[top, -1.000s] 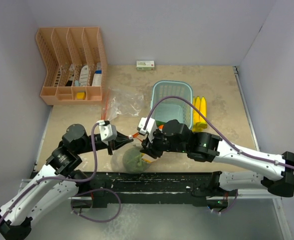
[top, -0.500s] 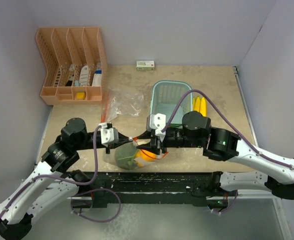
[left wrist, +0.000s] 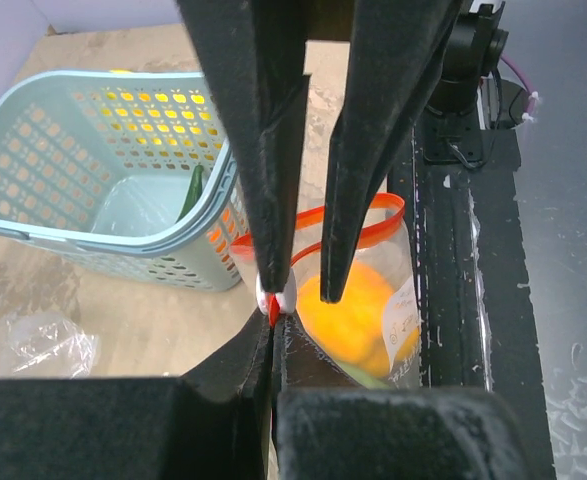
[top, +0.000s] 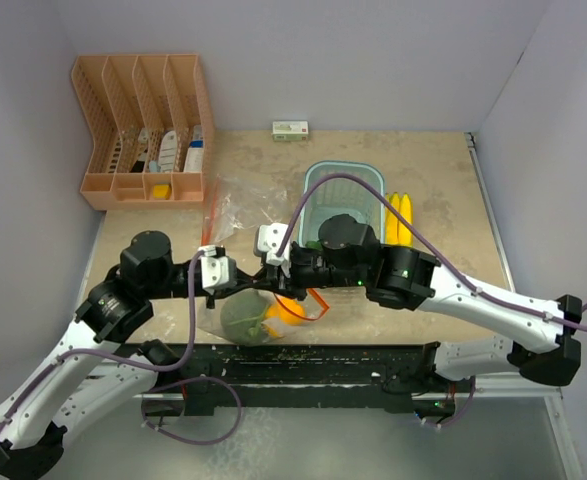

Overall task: Place the food in the zip-top bag and seal the zipper
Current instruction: Zip the zipper food storage bag at the center of the board.

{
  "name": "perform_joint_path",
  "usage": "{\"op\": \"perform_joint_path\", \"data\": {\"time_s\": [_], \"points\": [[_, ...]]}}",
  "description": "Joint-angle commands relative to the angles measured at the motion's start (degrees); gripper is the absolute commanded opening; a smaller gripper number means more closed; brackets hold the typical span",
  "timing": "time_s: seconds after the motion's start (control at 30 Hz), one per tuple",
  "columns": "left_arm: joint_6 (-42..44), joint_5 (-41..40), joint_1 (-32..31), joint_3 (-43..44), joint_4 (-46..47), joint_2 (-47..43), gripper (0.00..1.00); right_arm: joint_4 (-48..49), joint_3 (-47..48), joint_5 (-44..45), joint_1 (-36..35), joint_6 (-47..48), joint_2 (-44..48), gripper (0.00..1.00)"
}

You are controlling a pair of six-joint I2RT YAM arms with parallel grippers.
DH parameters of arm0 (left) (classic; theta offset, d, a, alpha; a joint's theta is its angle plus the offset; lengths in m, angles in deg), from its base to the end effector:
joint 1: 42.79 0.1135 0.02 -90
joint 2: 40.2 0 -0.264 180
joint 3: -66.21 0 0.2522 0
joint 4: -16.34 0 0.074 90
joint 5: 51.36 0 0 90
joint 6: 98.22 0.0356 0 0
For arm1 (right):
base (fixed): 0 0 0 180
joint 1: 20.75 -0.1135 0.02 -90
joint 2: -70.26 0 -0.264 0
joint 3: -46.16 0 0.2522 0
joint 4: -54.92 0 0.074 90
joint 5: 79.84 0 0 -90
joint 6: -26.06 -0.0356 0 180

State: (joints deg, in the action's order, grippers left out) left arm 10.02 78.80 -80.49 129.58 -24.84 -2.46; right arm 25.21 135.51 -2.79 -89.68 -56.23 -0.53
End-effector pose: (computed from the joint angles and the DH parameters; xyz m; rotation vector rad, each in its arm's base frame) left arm 0.0937 -0.1014 0.3570 1.2842 1.3537 -0.8786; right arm 0.0928 0.2631 0.4221 -1.2875 1.3496 0.9589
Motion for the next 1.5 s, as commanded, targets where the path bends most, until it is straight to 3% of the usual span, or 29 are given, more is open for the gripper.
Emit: {"op": "perform_joint_path", "data": {"time_s": [0.0, 0.17, 0.77, 1.03, 1.47], "points": [[1.4, -0.4, -0.1, 3.9, 0.1, 0.0, 0.0, 1.9, 0.1, 0.7, 0.3, -1.1, 2.6, 0.17], [1.4, 0.0, -0.1, 3.8, 0.1, -0.2, 0.0, 2.4, 0.0, 0.3, 0.3, -0.9, 3.2, 0.12], [1.5, -0.4, -0.1, 3.9, -0.2, -0.3, 0.0, 1.0, -0.2, -2.1, 0.3, -1.0, -0.4, 0.13], [1.4, -0.6, -0.1, 3.6, 0.1, -0.3, 0.0, 0.8, -0.1, -3.0, 0.3, -1.1, -1.6, 0.0], [0.5, -2.1, 0.0, 3.3, 0.2, -1.6, 0.0, 1.2, -3.0, 3.2, 0.6, -4.8, 1.5, 0.0]]}}
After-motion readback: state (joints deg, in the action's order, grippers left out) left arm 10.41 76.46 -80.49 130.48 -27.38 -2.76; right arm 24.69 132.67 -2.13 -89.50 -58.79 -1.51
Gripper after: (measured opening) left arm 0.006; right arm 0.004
